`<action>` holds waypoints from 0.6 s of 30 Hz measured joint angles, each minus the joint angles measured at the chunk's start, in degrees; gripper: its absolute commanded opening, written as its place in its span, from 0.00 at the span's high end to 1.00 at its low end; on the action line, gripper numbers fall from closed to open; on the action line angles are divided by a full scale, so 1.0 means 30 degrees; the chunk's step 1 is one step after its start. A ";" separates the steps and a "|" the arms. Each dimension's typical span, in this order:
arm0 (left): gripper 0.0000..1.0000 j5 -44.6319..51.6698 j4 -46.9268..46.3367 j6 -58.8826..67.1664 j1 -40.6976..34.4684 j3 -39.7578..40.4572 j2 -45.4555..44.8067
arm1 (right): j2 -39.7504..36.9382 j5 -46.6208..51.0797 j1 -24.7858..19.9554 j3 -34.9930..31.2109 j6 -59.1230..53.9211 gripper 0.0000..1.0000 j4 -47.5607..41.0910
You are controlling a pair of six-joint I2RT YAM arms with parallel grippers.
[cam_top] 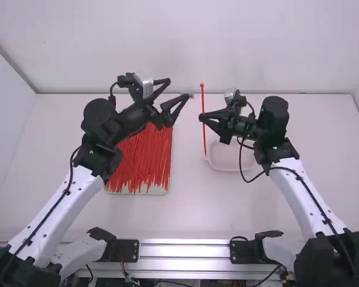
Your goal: Fasten the cable tie
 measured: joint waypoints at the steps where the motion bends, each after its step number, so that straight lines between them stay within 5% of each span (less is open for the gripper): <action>1: 0.17 0.0758 -0.0408 0.0597 0.0000 0.0372 0.0000 | 0.0000 -0.0699 -0.0015 0.0000 -0.0124 1.00 0.0488; 18: 0.07 0.9340 -0.3089 0.3366 0.1785 0.4109 0.2251 | -0.0029 -0.4044 -0.0248 0.0000 -0.0940 1.00 0.2091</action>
